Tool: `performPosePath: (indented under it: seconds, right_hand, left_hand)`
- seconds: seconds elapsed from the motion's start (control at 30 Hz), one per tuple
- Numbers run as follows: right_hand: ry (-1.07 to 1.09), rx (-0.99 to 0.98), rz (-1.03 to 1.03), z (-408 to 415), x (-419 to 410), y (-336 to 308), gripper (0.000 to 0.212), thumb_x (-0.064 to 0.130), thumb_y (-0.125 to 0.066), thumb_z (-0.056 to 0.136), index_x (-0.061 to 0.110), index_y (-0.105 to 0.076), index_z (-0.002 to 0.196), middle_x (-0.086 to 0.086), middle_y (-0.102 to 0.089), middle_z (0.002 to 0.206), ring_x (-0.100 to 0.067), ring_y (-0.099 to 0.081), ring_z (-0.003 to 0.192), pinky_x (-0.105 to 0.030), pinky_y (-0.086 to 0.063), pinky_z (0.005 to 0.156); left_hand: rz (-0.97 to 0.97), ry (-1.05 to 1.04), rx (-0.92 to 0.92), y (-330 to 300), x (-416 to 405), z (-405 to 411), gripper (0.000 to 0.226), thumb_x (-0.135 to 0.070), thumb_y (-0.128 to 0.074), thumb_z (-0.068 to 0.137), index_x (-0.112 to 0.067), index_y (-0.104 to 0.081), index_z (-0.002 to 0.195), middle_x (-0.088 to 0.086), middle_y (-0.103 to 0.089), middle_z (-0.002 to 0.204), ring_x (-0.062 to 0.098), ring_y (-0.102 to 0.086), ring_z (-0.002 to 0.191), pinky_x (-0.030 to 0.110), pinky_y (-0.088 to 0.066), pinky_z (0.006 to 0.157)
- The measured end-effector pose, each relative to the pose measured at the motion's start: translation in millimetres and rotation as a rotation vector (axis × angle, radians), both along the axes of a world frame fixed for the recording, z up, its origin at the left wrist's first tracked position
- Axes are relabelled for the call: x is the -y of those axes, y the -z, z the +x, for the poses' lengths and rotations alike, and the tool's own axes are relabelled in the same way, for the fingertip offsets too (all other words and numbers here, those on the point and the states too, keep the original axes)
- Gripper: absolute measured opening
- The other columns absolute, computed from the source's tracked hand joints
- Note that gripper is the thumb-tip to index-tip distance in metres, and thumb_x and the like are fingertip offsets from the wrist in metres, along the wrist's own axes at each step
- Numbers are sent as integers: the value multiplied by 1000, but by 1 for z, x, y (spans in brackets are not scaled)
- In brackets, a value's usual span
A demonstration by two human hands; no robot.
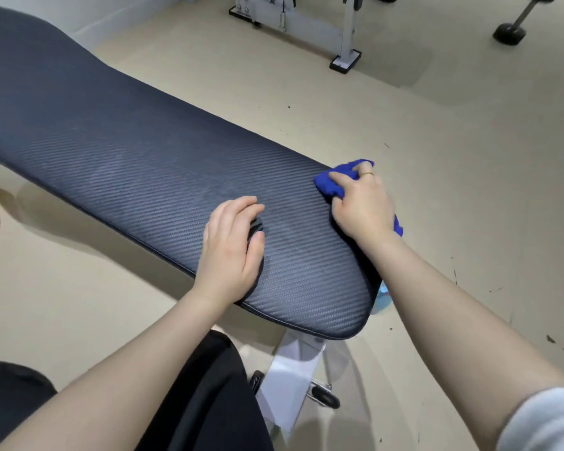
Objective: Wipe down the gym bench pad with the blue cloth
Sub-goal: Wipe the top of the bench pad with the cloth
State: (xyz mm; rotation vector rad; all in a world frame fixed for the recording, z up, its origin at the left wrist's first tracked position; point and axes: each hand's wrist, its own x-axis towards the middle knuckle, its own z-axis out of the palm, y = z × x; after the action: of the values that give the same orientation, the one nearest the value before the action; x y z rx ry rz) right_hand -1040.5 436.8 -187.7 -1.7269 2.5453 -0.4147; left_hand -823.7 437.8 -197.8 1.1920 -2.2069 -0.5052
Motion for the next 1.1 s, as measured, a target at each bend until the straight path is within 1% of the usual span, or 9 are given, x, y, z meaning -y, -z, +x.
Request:
performPosePath:
  seconds: [0.23, 0.37, 0.5, 0.6, 0.73, 0.83, 0.9, 0.97, 1.1]
  right_hand:
    - [219, -26, 81, 12, -44, -9, 36, 19, -47, 83, 12, -55, 118, -19, -43, 125, -39, -47, 106, -40, -46, 79]
    - [-2, -53, 69, 96, -37, -7, 42, 24, -52, 82, 16, -52, 123, -16, -46, 123, -36, -50, 97, -38, -46, 71]
    - [-382, 3, -2, 167, -25, -6, 37, 20, -71, 58, 6, -71, 92, -15, -63, 89, -32, -53, 65, -32, -47, 51]
    - [-548, 223, 178, 158, -20, -23, 33, 18, -63, 68, 17, -71, 100, -14, -58, 101, -31, -51, 79, -38, -49, 62]
    - [59, 486, 208, 114, -67, -44, 51, 21, -39, 76, 27, -61, 121, -5, -50, 123, -25, -52, 108, -30, -41, 85]
    - [702, 808, 51, 88, -125, -56, 45, 13, -37, 85, 24, -56, 125, -6, -47, 122, -5, -50, 100, -23, -34, 88]
    - [1008, 957, 36, 73, -159, -49, 45, 10, -33, 85, 22, -51, 124, -10, -48, 122, -8, -49, 95, -29, -38, 89]
    - [1168, 1087, 75, 66, -185, -39, 40, 4, -30, 86, 18, -50, 117, -13, -51, 119, -23, -50, 91, -34, -41, 83]
    - [1105, 1370, 92, 69, -176, -29, 18, 4, -28, 96, 13, -43, 92, -9, -45, 79, -21, -43, 64, -26, -38, 56]
  left_hand:
    - [84, 48, -61, -9, 3, 1, 42, -25, -35, 90, -2, -61, 112, 13, -59, 122, 29, -49, 118, 23, -26, 103]
    - [23, 133, -98, -16, 21, 13, 37, -20, -37, 89, -1, -61, 111, 14, -59, 121, 22, -46, 115, 16, -25, 103]
    - [7, 136, -64, -24, 52, 37, 39, -18, -35, 88, 1, -60, 111, 17, -60, 121, 31, -51, 115, 13, -22, 104]
    - [109, 121, 36, -31, 64, 50, 41, -20, -34, 88, 1, -61, 110, 18, -61, 119, 35, -53, 113, 18, -25, 102]
    - [329, 168, 239, -55, 54, 37, 41, -25, -38, 86, -3, -59, 113, 14, -59, 121, 35, -51, 115, 33, -30, 101]
    - [483, 187, 356, -78, 33, 12, 34, -17, -48, 88, -6, -55, 120, 10, -52, 128, 31, -45, 119, 41, -36, 103]
    - [482, 247, 441, -85, 18, -5, 38, -20, -53, 88, -9, -54, 124, 9, -50, 131, 31, -45, 119, 43, -37, 102]
    - [418, 398, 534, -86, 5, -20, 47, -27, -63, 83, -11, -54, 127, 9, -51, 133, 32, -47, 121, 43, -40, 99]
    - [153, 757, 845, -76, -9, -45, 89, -57, -81, 46, -12, -62, 121, 9, -60, 130, 33, -60, 112, 45, -47, 95]
